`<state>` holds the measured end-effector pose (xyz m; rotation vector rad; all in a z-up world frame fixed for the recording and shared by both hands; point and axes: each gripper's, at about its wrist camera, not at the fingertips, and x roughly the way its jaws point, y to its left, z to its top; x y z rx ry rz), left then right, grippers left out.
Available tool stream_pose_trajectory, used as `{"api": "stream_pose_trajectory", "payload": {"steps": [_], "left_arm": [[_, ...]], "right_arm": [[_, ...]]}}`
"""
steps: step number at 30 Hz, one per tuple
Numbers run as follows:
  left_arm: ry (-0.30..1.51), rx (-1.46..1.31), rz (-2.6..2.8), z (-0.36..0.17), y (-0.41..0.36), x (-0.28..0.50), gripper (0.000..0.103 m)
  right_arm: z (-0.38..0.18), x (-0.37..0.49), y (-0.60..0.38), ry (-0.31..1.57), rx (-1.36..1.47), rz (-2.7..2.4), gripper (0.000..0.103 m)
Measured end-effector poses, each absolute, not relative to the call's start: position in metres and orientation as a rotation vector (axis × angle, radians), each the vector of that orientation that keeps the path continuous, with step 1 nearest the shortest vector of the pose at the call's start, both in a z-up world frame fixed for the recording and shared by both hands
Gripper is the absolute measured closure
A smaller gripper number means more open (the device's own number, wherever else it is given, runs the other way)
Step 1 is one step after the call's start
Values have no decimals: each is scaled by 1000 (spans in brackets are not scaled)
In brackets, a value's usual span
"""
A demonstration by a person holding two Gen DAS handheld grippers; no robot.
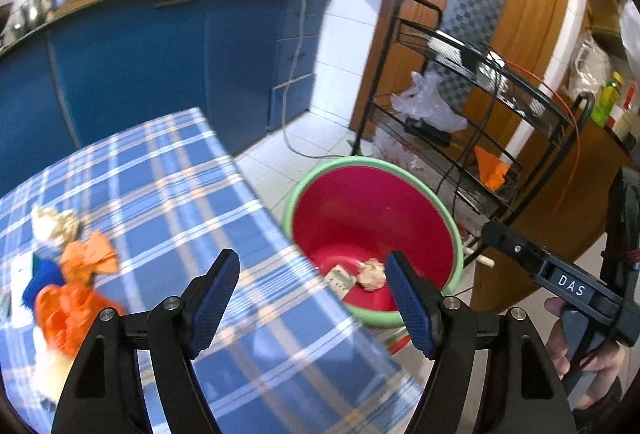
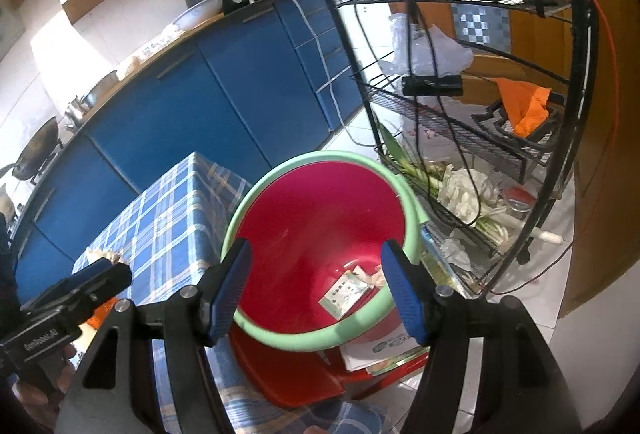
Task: Collect trash
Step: 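Move both tools back over the table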
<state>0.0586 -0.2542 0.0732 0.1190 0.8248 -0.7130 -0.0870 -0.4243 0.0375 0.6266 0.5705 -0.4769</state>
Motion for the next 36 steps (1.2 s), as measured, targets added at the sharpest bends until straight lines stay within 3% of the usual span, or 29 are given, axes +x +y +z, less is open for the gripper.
{"api": "stream_pose_trajectory", "payload": {"steps": [19, 36], "left_arm": [[819, 20, -382, 75, -94, 38, 26], [897, -67, -228, 27, -31, 35, 26]], "right_arm": [[45, -54, -343, 609, 527, -296, 31], [40, -43, -295, 653, 464, -207, 27]]}}
